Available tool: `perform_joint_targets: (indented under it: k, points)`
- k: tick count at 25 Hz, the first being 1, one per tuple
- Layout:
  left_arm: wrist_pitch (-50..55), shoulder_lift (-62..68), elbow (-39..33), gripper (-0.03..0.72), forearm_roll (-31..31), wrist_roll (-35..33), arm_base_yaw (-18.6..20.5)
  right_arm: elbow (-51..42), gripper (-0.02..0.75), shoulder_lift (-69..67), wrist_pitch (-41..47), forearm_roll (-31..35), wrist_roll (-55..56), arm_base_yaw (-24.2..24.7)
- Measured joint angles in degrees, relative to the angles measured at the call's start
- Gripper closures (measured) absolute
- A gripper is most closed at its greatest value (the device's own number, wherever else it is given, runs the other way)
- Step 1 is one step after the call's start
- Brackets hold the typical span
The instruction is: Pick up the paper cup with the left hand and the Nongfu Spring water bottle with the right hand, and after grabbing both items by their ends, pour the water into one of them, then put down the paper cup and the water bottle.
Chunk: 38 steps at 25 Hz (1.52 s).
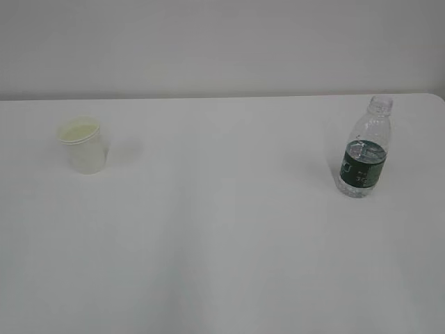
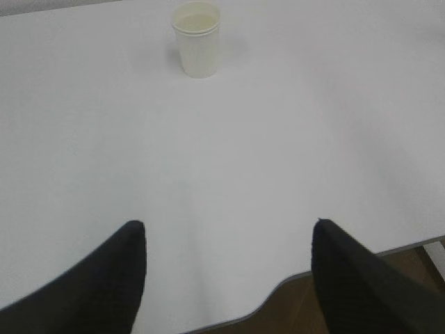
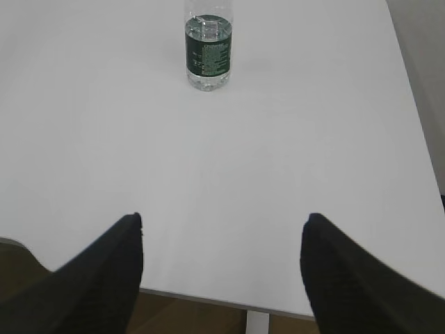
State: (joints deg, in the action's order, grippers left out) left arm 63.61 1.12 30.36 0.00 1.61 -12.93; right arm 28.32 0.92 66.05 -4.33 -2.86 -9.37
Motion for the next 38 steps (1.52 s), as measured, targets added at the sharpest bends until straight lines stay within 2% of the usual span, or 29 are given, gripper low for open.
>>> perform_joint_targets:
  k: [12, 16, 20, 38]
  points:
    - [0.0, 0.0, 0.0, 0.155, -0.7, 0.0, 0.4, 0.0, 0.199, 0.0, 0.0, 0.0, 0.0, 0.7]
    - [0.0, 0.0, 0.0, 0.155, -1.1, 0.0, 5.0, 0.0, 0.199, 0.0, -0.1, 0.0, 0.0, 4.4]
    - [0.0, 0.0, 0.0, 0.155, -1.1, 0.0, 8.4, 0.0, 0.200, 0.0, -0.1, 0.0, 0.0, 5.1]
    - [-0.1, 0.0, 0.0, 0.173, -1.3, 0.0, 8.5, 0.0, 0.200, 0.0, -0.1, 0.0, 0.0, 5.1]
